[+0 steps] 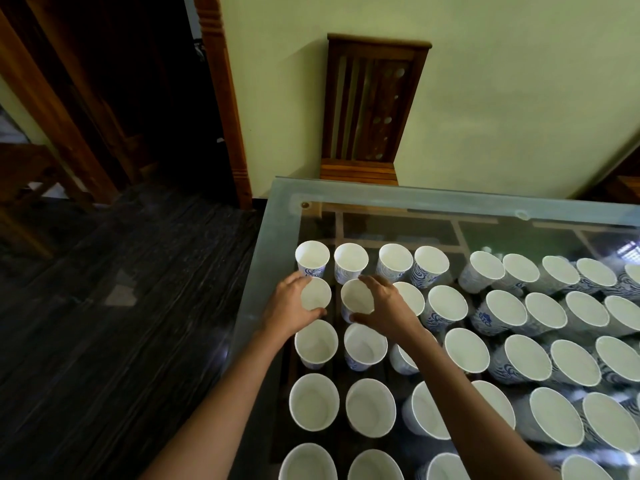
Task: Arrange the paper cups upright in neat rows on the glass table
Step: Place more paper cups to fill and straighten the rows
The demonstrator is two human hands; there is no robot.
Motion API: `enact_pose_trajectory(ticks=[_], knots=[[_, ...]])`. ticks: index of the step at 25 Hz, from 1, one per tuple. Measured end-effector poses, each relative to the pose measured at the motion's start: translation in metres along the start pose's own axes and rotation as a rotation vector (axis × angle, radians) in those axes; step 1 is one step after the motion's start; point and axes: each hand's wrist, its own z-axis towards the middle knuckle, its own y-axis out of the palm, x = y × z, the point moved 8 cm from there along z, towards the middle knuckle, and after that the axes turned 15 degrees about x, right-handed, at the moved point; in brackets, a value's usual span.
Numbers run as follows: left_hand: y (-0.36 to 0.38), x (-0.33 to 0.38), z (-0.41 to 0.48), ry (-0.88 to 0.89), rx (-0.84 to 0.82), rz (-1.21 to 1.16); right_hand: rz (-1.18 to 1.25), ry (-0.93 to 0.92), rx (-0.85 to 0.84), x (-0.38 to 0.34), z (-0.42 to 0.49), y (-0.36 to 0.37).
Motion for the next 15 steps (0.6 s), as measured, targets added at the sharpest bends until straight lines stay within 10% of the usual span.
enact_pose_trajectory(ticks=[15], knots=[[0.003,-0.002,-0.082,-0.087,0.083,-0.072,0.054,-0.009,-0.022,-0.008,-0.073,-0.001]])
